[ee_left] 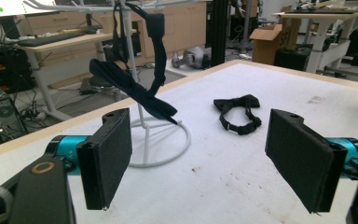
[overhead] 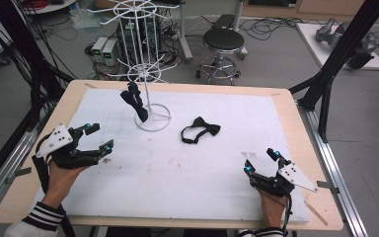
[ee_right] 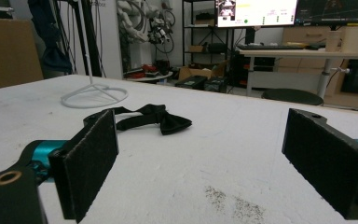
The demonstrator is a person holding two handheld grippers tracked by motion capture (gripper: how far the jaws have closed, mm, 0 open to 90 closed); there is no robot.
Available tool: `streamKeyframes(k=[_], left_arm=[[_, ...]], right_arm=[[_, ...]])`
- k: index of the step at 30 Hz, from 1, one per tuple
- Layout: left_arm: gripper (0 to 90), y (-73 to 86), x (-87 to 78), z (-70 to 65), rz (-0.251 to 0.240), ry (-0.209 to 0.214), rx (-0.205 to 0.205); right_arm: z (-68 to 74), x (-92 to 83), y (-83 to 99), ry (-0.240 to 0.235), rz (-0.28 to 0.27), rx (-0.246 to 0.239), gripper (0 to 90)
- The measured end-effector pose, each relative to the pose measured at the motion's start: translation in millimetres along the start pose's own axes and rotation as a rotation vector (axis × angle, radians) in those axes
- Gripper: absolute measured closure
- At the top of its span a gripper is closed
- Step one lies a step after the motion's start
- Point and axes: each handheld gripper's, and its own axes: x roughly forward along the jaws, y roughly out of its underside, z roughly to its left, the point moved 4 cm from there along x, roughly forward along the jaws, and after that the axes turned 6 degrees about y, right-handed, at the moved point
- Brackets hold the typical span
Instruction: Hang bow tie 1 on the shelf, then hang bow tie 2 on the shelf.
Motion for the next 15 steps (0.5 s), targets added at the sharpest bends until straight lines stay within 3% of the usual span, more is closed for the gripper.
streamKeyframes(k=[4,7,15], left_arm=[[23.1,11.1,0.3,-2.4,0.007,0.000,0.018],[22.8,23.4,0.7,-2.1,0.014,-0.003,0.003],[22.6,25.8,-2.1,-0.6,-0.002,-0.020,-0.007]], right_arm=[[0.0,-0.2,0.1,0.001,0.002,0.007,9.9],[0.7,-0.7,0.1,0.001,0.003,0.008,9.9],[0.3,-0.8,0.2,0.001,0.000,0.009,9.9]])
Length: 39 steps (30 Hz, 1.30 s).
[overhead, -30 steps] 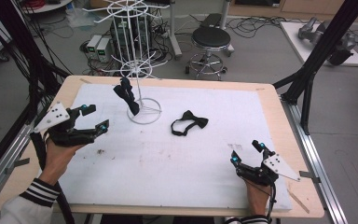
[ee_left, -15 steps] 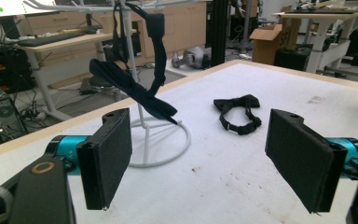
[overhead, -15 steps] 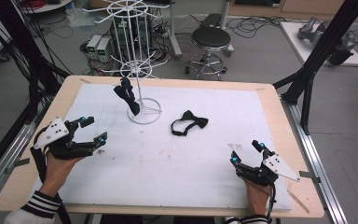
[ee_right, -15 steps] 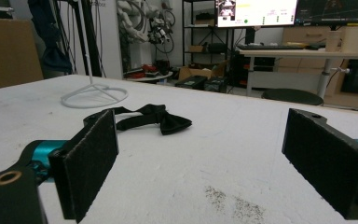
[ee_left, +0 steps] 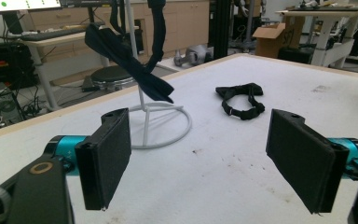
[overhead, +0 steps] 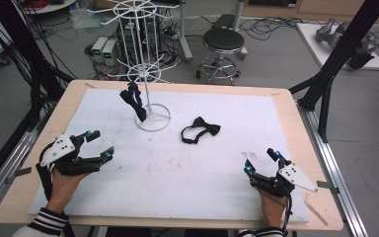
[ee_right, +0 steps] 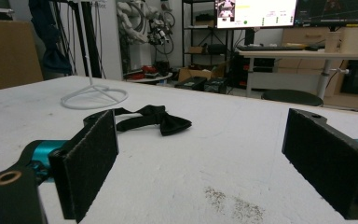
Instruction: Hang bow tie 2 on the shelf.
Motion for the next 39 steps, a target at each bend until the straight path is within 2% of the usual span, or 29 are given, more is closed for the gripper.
streamKeyframes(k=[13,21,24,29,34,36,39], left_arm=[[22.6,0.1,3.7,-4.4,0.003,0.018,0.001],[22.6,3.3,-0.1,-2.4,-0.006,0.008,0.001],[22.6,5.9,-1.0,-1.4,-0.004,0.004,0.000],[22.6,9.7,-3.2,-0.6,-0.015,0.003,-0.009],[22.6,13.2,-3.6,-0.6,-0.022,0.004,-0.015],[22.6,14.4,-3.8,-0.9,-0.027,0.006,-0.017],[22.6,16.1,-4.9,-0.7,-0.026,0.004,-0.016]], right_arm=[[-0.6,0.4,-0.2,-0.002,0.000,0.003,9.9],[-2.0,0.8,-0.7,-0.008,0.013,0.027,9.9],[-3.5,2.1,-1.5,-0.015,0.026,0.017,10.0],[-9.4,2.3,-10.0,-0.027,0.026,0.034,10.0],[-19.4,5.4,-19.5,-0.039,0.066,0.043,9.9],[-22.8,7.8,-24.0,-0.061,0.081,0.065,9.9],[-25.5,12.2,-30.2,-0.075,0.106,0.059,9.9]])
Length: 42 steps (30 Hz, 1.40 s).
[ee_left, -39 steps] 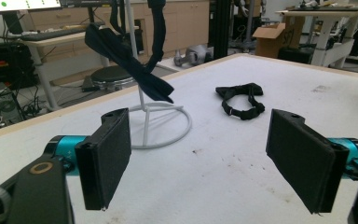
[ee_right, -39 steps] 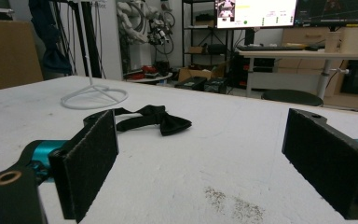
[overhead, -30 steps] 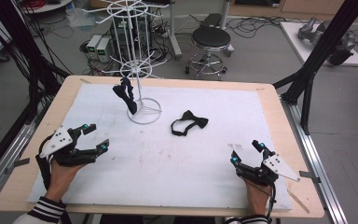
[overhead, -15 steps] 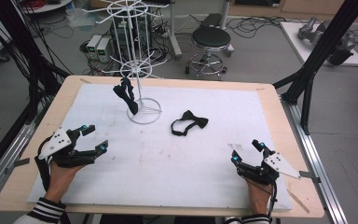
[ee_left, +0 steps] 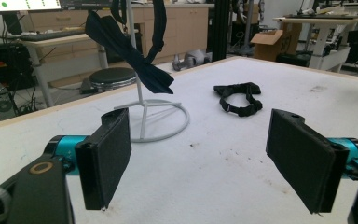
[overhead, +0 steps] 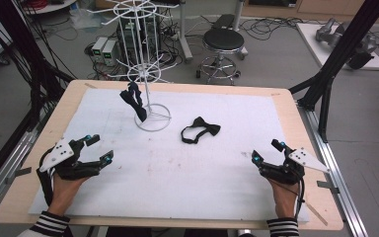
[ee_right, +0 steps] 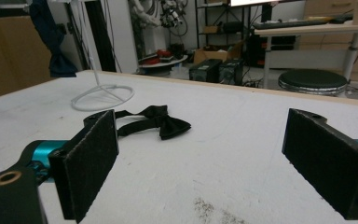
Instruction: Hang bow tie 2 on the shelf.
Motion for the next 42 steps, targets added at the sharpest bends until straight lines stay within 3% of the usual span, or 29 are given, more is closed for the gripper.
streamKeyframes(k=[10,21,32,36,42], left_arm=[[22.6,5.9,-3.0,1.4,-0.008,-0.012,-0.005],[22.6,9.0,-2.1,1.7,-0.024,-0.023,-0.004],[22.7,16.2,-3.2,1.6,-0.020,-0.048,-0.001],[22.7,20.2,-3.9,3.1,-0.010,-0.055,-0.006],[22.8,20.7,-3.8,3.8,-0.019,-0.064,-0.003]], right_arm=[[-4.9,18.6,-30.1,-0.052,0.054,-0.070,9.9],[-10.9,44.1,-53.1,-0.091,0.107,-0.108,9.9],[-15.2,71.8,-84.6,-0.139,0.195,-0.154,10.0],[-16.4,82.3,-92.0,-0.162,0.224,-0.150,10.0],[-14.2,96.8,-100.2,-0.202,0.277,-0.181,10.0]])
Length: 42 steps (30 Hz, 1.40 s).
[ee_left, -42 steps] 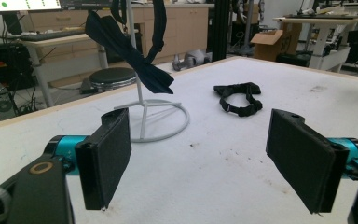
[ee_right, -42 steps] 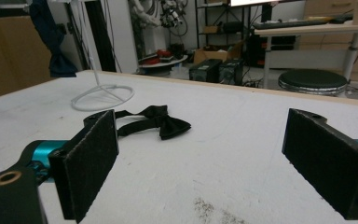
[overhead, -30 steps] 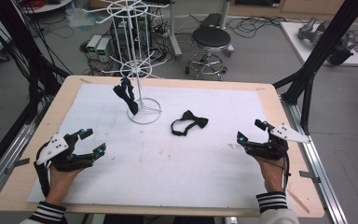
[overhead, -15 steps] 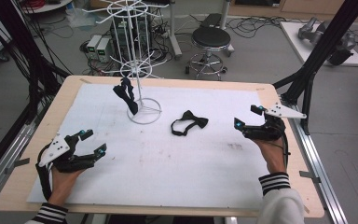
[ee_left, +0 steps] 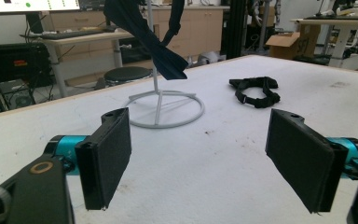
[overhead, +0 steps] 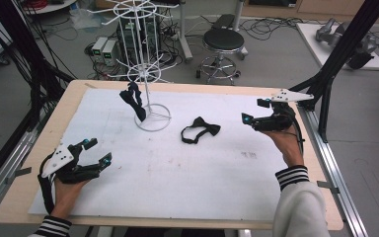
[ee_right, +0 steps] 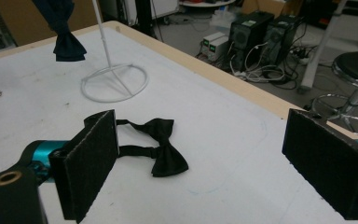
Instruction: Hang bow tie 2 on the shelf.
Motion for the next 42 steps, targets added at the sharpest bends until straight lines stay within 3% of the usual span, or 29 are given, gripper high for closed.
streamKeyframes(k=[10,20,28,34,39,42], left_arm=[[22.8,1.9,0.8,-0.2,0.003,0.001,0.000],[22.6,3.8,1.0,0.0,-0.013,-0.012,-0.001],[22.5,4.9,0.7,1.0,-0.024,-0.018,0.004],[22.4,7.5,0.6,1.4,-0.026,-0.021,-0.010],[22.4,7.1,0.2,1.8,-0.034,-0.021,-0.012],[22.3,7.7,0.3,1.9,-0.030,-0.022,-0.014]], right_arm=[[-1.4,14.7,-13.0,-0.054,0.084,-0.061,9.9],[-4.1,31.2,-24.0,-0.087,0.151,-0.092,10.0],[2.5,62.5,-31.0,-0.140,0.231,-0.149,9.9],[6.9,79.2,-31.1,-0.175,0.276,-0.155,10.0],[10.7,93.9,-26.3,-0.203,0.315,-0.192,10.0],[11.5,104.4,-20.2,-0.207,0.347,-0.185,10.0]])
